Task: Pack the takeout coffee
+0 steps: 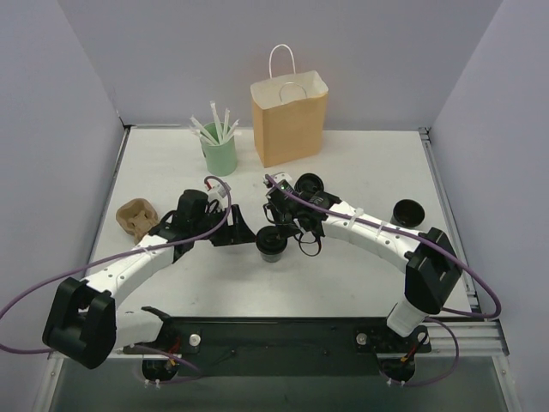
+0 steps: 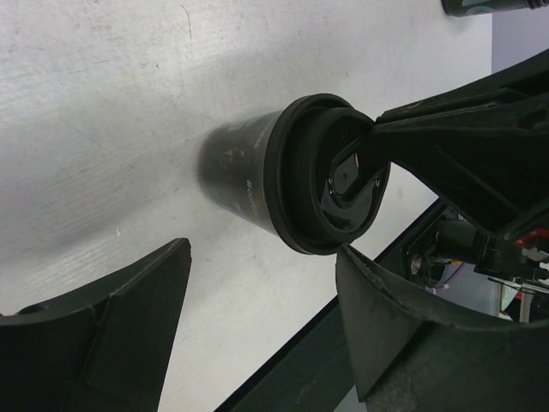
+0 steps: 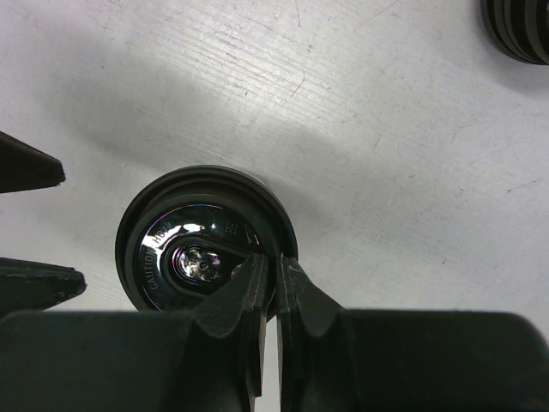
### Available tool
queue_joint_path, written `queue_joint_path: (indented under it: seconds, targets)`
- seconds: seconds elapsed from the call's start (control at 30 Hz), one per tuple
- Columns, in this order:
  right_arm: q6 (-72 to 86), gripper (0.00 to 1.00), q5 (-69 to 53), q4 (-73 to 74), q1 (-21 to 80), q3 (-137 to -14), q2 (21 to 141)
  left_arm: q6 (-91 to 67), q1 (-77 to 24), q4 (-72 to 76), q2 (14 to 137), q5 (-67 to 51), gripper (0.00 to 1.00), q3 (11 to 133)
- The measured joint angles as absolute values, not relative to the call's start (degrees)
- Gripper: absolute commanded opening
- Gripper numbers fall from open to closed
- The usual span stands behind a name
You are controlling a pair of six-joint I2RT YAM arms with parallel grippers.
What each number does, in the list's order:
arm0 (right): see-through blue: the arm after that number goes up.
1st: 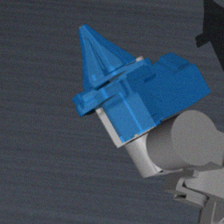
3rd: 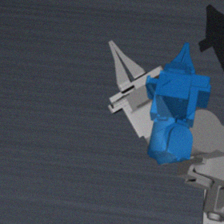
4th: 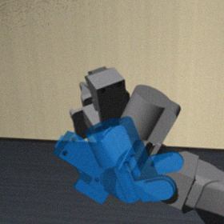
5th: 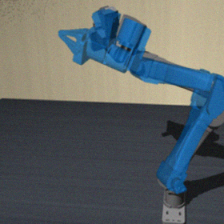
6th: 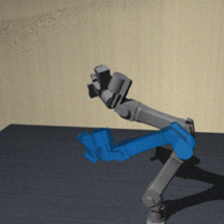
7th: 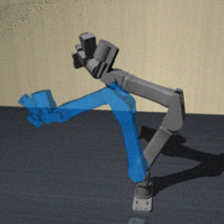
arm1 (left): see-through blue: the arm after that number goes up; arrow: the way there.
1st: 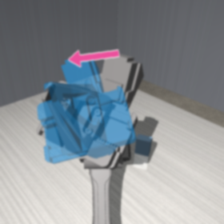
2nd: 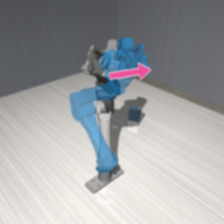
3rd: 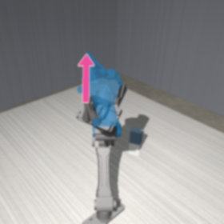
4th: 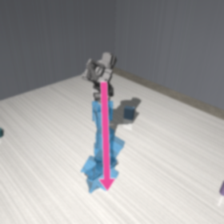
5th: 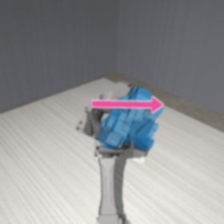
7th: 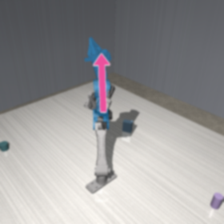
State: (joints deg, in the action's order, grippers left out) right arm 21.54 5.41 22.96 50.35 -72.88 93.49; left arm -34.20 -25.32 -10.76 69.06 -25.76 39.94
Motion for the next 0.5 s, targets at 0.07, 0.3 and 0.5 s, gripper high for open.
queue_joint_path:
  seconds: [0.07, 0.3, 0.5]
  targets:
    - [21.6, 0.02, 5.5, 23.0, 50.3, -72.9, 93.5, -34.9, -25.3, -8.8, 70.8, -27.2, 0.77, 39.7]
    - [21.5, 0.02, 5.5, 22.7, 50.3, -72.7, 93.5, -36.8, -25.4, -2.2, 74.8, -29.9, 0.72, 38.6]
    - [21.5, 0.02, 5.4, 20.6, 50.3, -71.9, 93.5, -38.2, -25.6, 3.1, 76.4, -30.8, 0.66, 36.3]
